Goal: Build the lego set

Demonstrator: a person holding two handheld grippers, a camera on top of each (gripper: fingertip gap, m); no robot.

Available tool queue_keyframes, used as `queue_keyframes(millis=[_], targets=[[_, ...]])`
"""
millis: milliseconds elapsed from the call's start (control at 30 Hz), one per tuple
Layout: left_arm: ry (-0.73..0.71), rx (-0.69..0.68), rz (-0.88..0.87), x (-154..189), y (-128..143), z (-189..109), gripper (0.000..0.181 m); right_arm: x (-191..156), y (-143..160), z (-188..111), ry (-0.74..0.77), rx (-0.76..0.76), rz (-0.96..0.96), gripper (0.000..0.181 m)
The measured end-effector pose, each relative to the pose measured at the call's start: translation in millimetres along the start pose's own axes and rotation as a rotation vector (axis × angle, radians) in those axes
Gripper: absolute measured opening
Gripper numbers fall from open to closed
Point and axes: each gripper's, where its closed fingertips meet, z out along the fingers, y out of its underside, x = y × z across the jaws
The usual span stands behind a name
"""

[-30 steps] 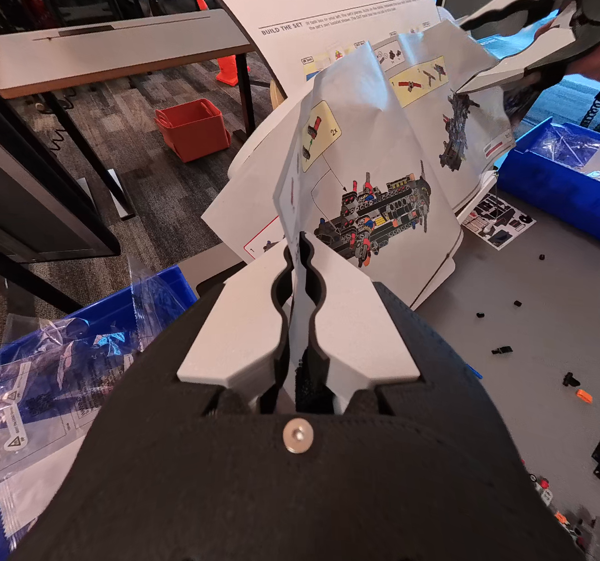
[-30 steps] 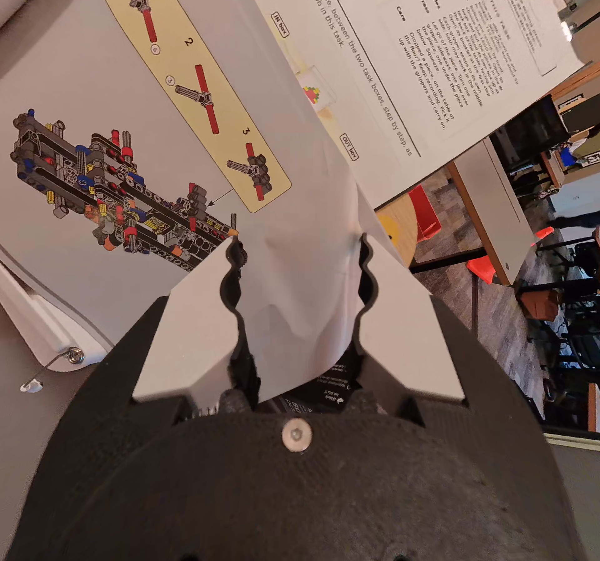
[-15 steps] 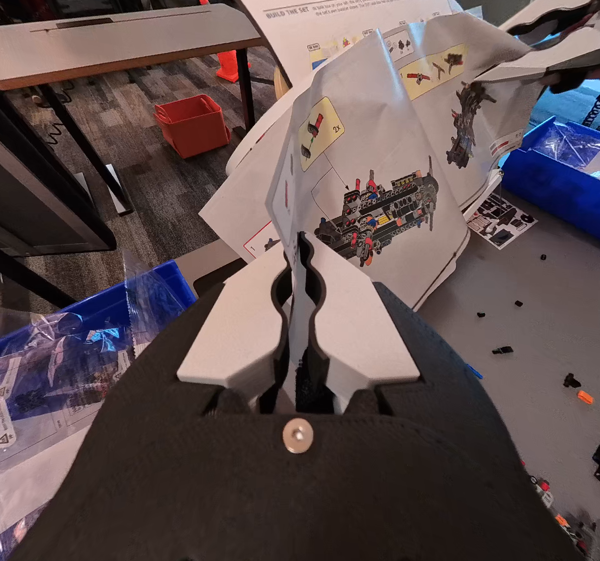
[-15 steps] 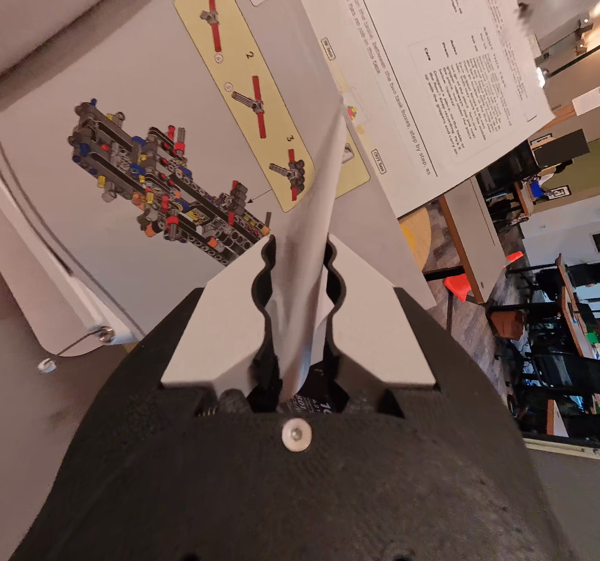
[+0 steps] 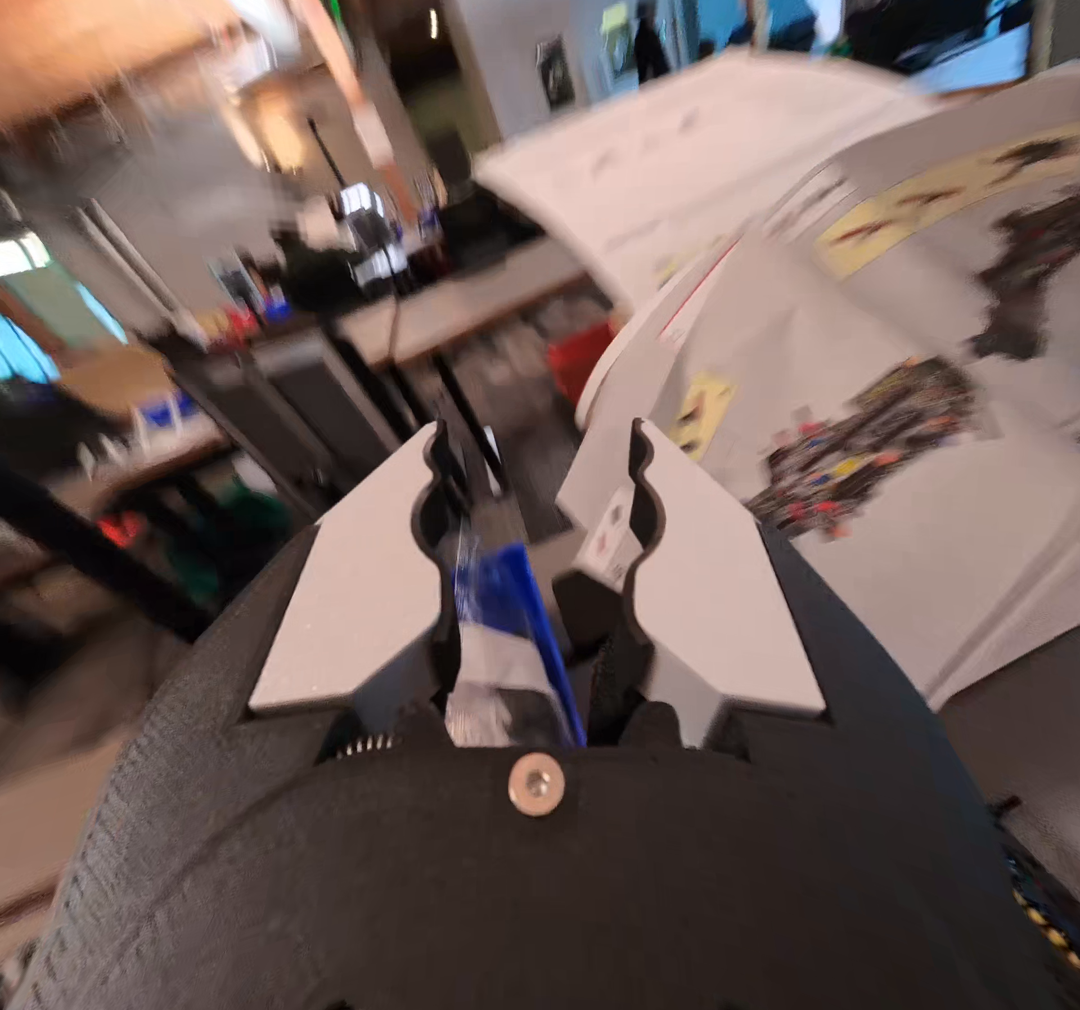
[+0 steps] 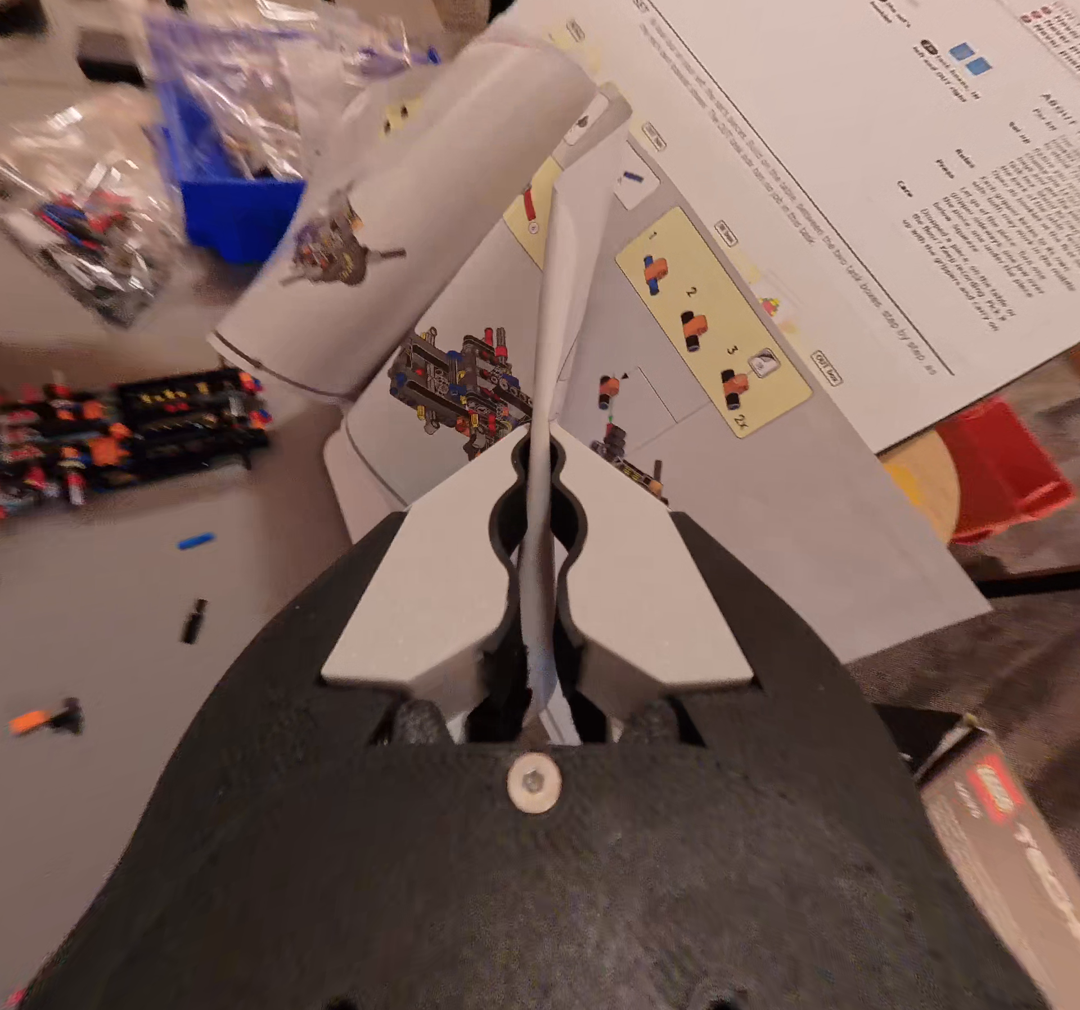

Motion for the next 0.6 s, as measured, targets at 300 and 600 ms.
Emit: queue_keyframes(millis=[300,600], targets=[[0.324,0.064,0.273,188.6,-44.8,-2.2,0.060,-20.1,-20.7,-2.4,-0.192,0.076,0.178,0.000],[0.099,0.142,0.728,244.9,-25.7,23.2,0.077,-34.0,-43.7,-6.5,-0.328,0.158,0.319,0.000]])
